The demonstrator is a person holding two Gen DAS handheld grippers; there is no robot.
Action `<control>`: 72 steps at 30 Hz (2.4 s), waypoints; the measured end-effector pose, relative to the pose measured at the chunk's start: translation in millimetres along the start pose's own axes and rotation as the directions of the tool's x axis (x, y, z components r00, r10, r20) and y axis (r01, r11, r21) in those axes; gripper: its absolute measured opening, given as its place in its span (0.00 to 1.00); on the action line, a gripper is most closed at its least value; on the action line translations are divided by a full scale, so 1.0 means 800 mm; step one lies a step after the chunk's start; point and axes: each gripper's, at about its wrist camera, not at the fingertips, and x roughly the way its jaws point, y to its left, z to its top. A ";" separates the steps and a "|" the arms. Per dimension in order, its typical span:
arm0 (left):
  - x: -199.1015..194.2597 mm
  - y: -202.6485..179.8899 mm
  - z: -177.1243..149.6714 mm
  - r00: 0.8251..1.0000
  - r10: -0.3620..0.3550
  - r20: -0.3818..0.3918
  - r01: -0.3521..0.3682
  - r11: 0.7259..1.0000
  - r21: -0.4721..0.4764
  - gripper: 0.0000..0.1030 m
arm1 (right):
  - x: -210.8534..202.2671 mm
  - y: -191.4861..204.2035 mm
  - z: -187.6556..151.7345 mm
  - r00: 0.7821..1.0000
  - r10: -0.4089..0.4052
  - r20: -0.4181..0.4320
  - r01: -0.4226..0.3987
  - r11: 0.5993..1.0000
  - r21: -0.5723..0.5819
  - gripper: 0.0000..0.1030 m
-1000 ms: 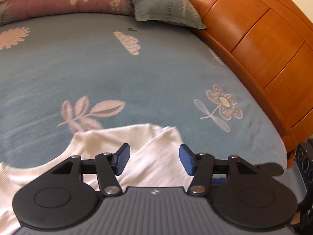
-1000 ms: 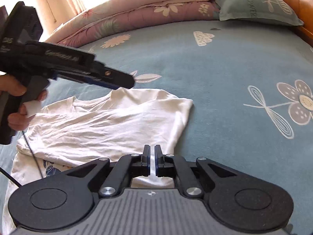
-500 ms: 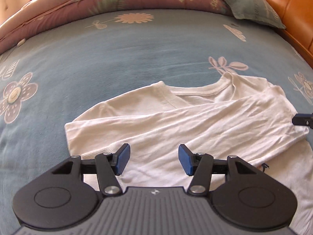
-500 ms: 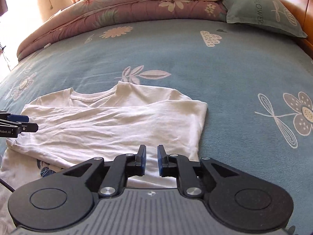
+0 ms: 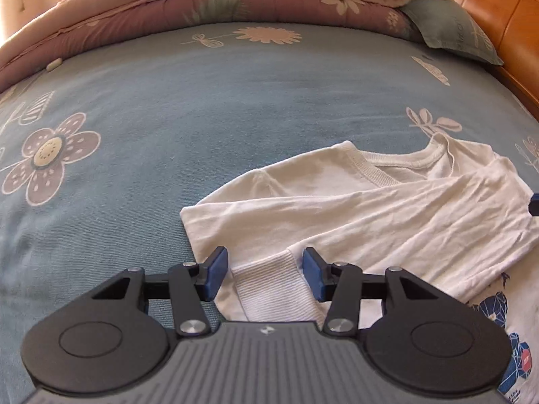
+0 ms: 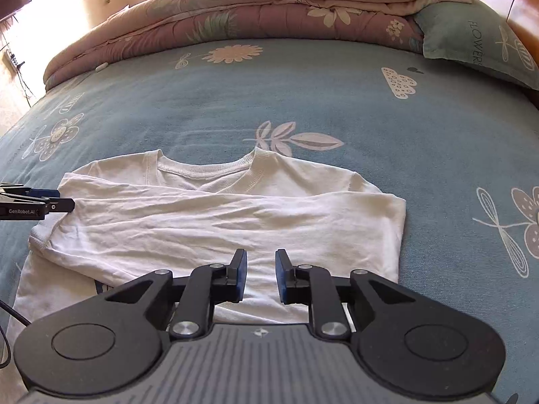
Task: Fold clothes
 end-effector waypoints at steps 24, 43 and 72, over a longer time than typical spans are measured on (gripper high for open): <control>-0.047 -0.009 0.034 0.998 -0.021 0.052 0.019 0.999 0.039 0.18 | 0.014 -0.007 -0.004 0.998 -0.066 -0.021 0.066 0.997 -0.032 0.32; -0.014 -0.069 -0.006 0.987 -0.150 -0.056 0.157 0.971 0.182 0.41 | 0.032 0.057 -0.015 1.000 0.004 -0.015 -0.007 0.974 -0.227 0.51; -0.017 -0.096 -0.032 0.978 -0.191 -0.082 0.204 0.954 0.221 0.51 | 0.037 0.054 -0.047 0.997 -0.014 -0.071 -0.001 0.979 -0.203 0.67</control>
